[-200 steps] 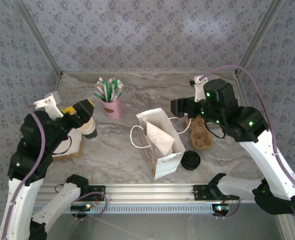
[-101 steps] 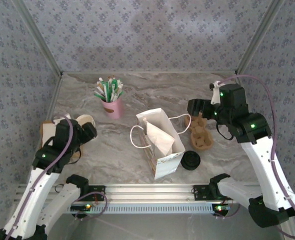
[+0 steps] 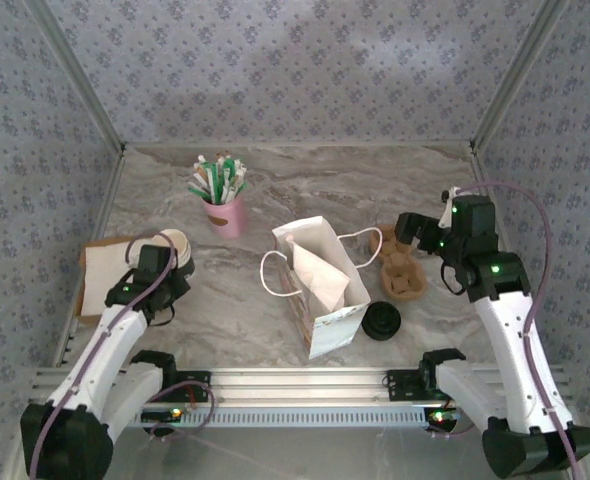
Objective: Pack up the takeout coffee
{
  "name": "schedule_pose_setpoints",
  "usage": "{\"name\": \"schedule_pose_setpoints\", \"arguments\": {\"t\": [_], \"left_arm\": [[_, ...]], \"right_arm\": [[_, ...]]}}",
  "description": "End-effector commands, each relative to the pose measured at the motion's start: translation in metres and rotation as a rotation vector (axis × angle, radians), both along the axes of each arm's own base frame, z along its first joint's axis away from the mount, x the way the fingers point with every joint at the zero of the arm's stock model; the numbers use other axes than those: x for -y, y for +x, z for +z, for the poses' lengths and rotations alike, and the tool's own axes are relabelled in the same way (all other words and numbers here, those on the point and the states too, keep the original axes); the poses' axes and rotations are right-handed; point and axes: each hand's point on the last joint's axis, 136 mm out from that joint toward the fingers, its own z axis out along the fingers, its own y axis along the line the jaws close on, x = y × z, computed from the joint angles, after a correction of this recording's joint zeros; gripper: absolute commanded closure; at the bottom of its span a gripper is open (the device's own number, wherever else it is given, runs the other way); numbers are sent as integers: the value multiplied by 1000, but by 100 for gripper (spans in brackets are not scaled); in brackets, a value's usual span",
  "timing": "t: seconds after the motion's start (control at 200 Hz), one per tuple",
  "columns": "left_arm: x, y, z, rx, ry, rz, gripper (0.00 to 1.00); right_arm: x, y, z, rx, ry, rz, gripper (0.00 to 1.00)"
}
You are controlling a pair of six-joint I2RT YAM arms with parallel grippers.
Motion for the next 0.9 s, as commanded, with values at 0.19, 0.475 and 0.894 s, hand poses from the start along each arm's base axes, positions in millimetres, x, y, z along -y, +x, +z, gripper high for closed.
{"name": "schedule_pose_setpoints", "arguments": {"t": [0.19, 0.475, 0.894], "left_arm": [[4, 45, 13, 158, -5, -4, 76], [0, 67, 9, 186, 29, 7, 79], [0, 111, 0, 212, 64, -19, 79]], "right_arm": [[17, 16, -5, 131, -27, -51, 0], [37, 20, -32, 187, -104, -115, 0], [66, 38, -50, 313, -222, -244, 0]]}}
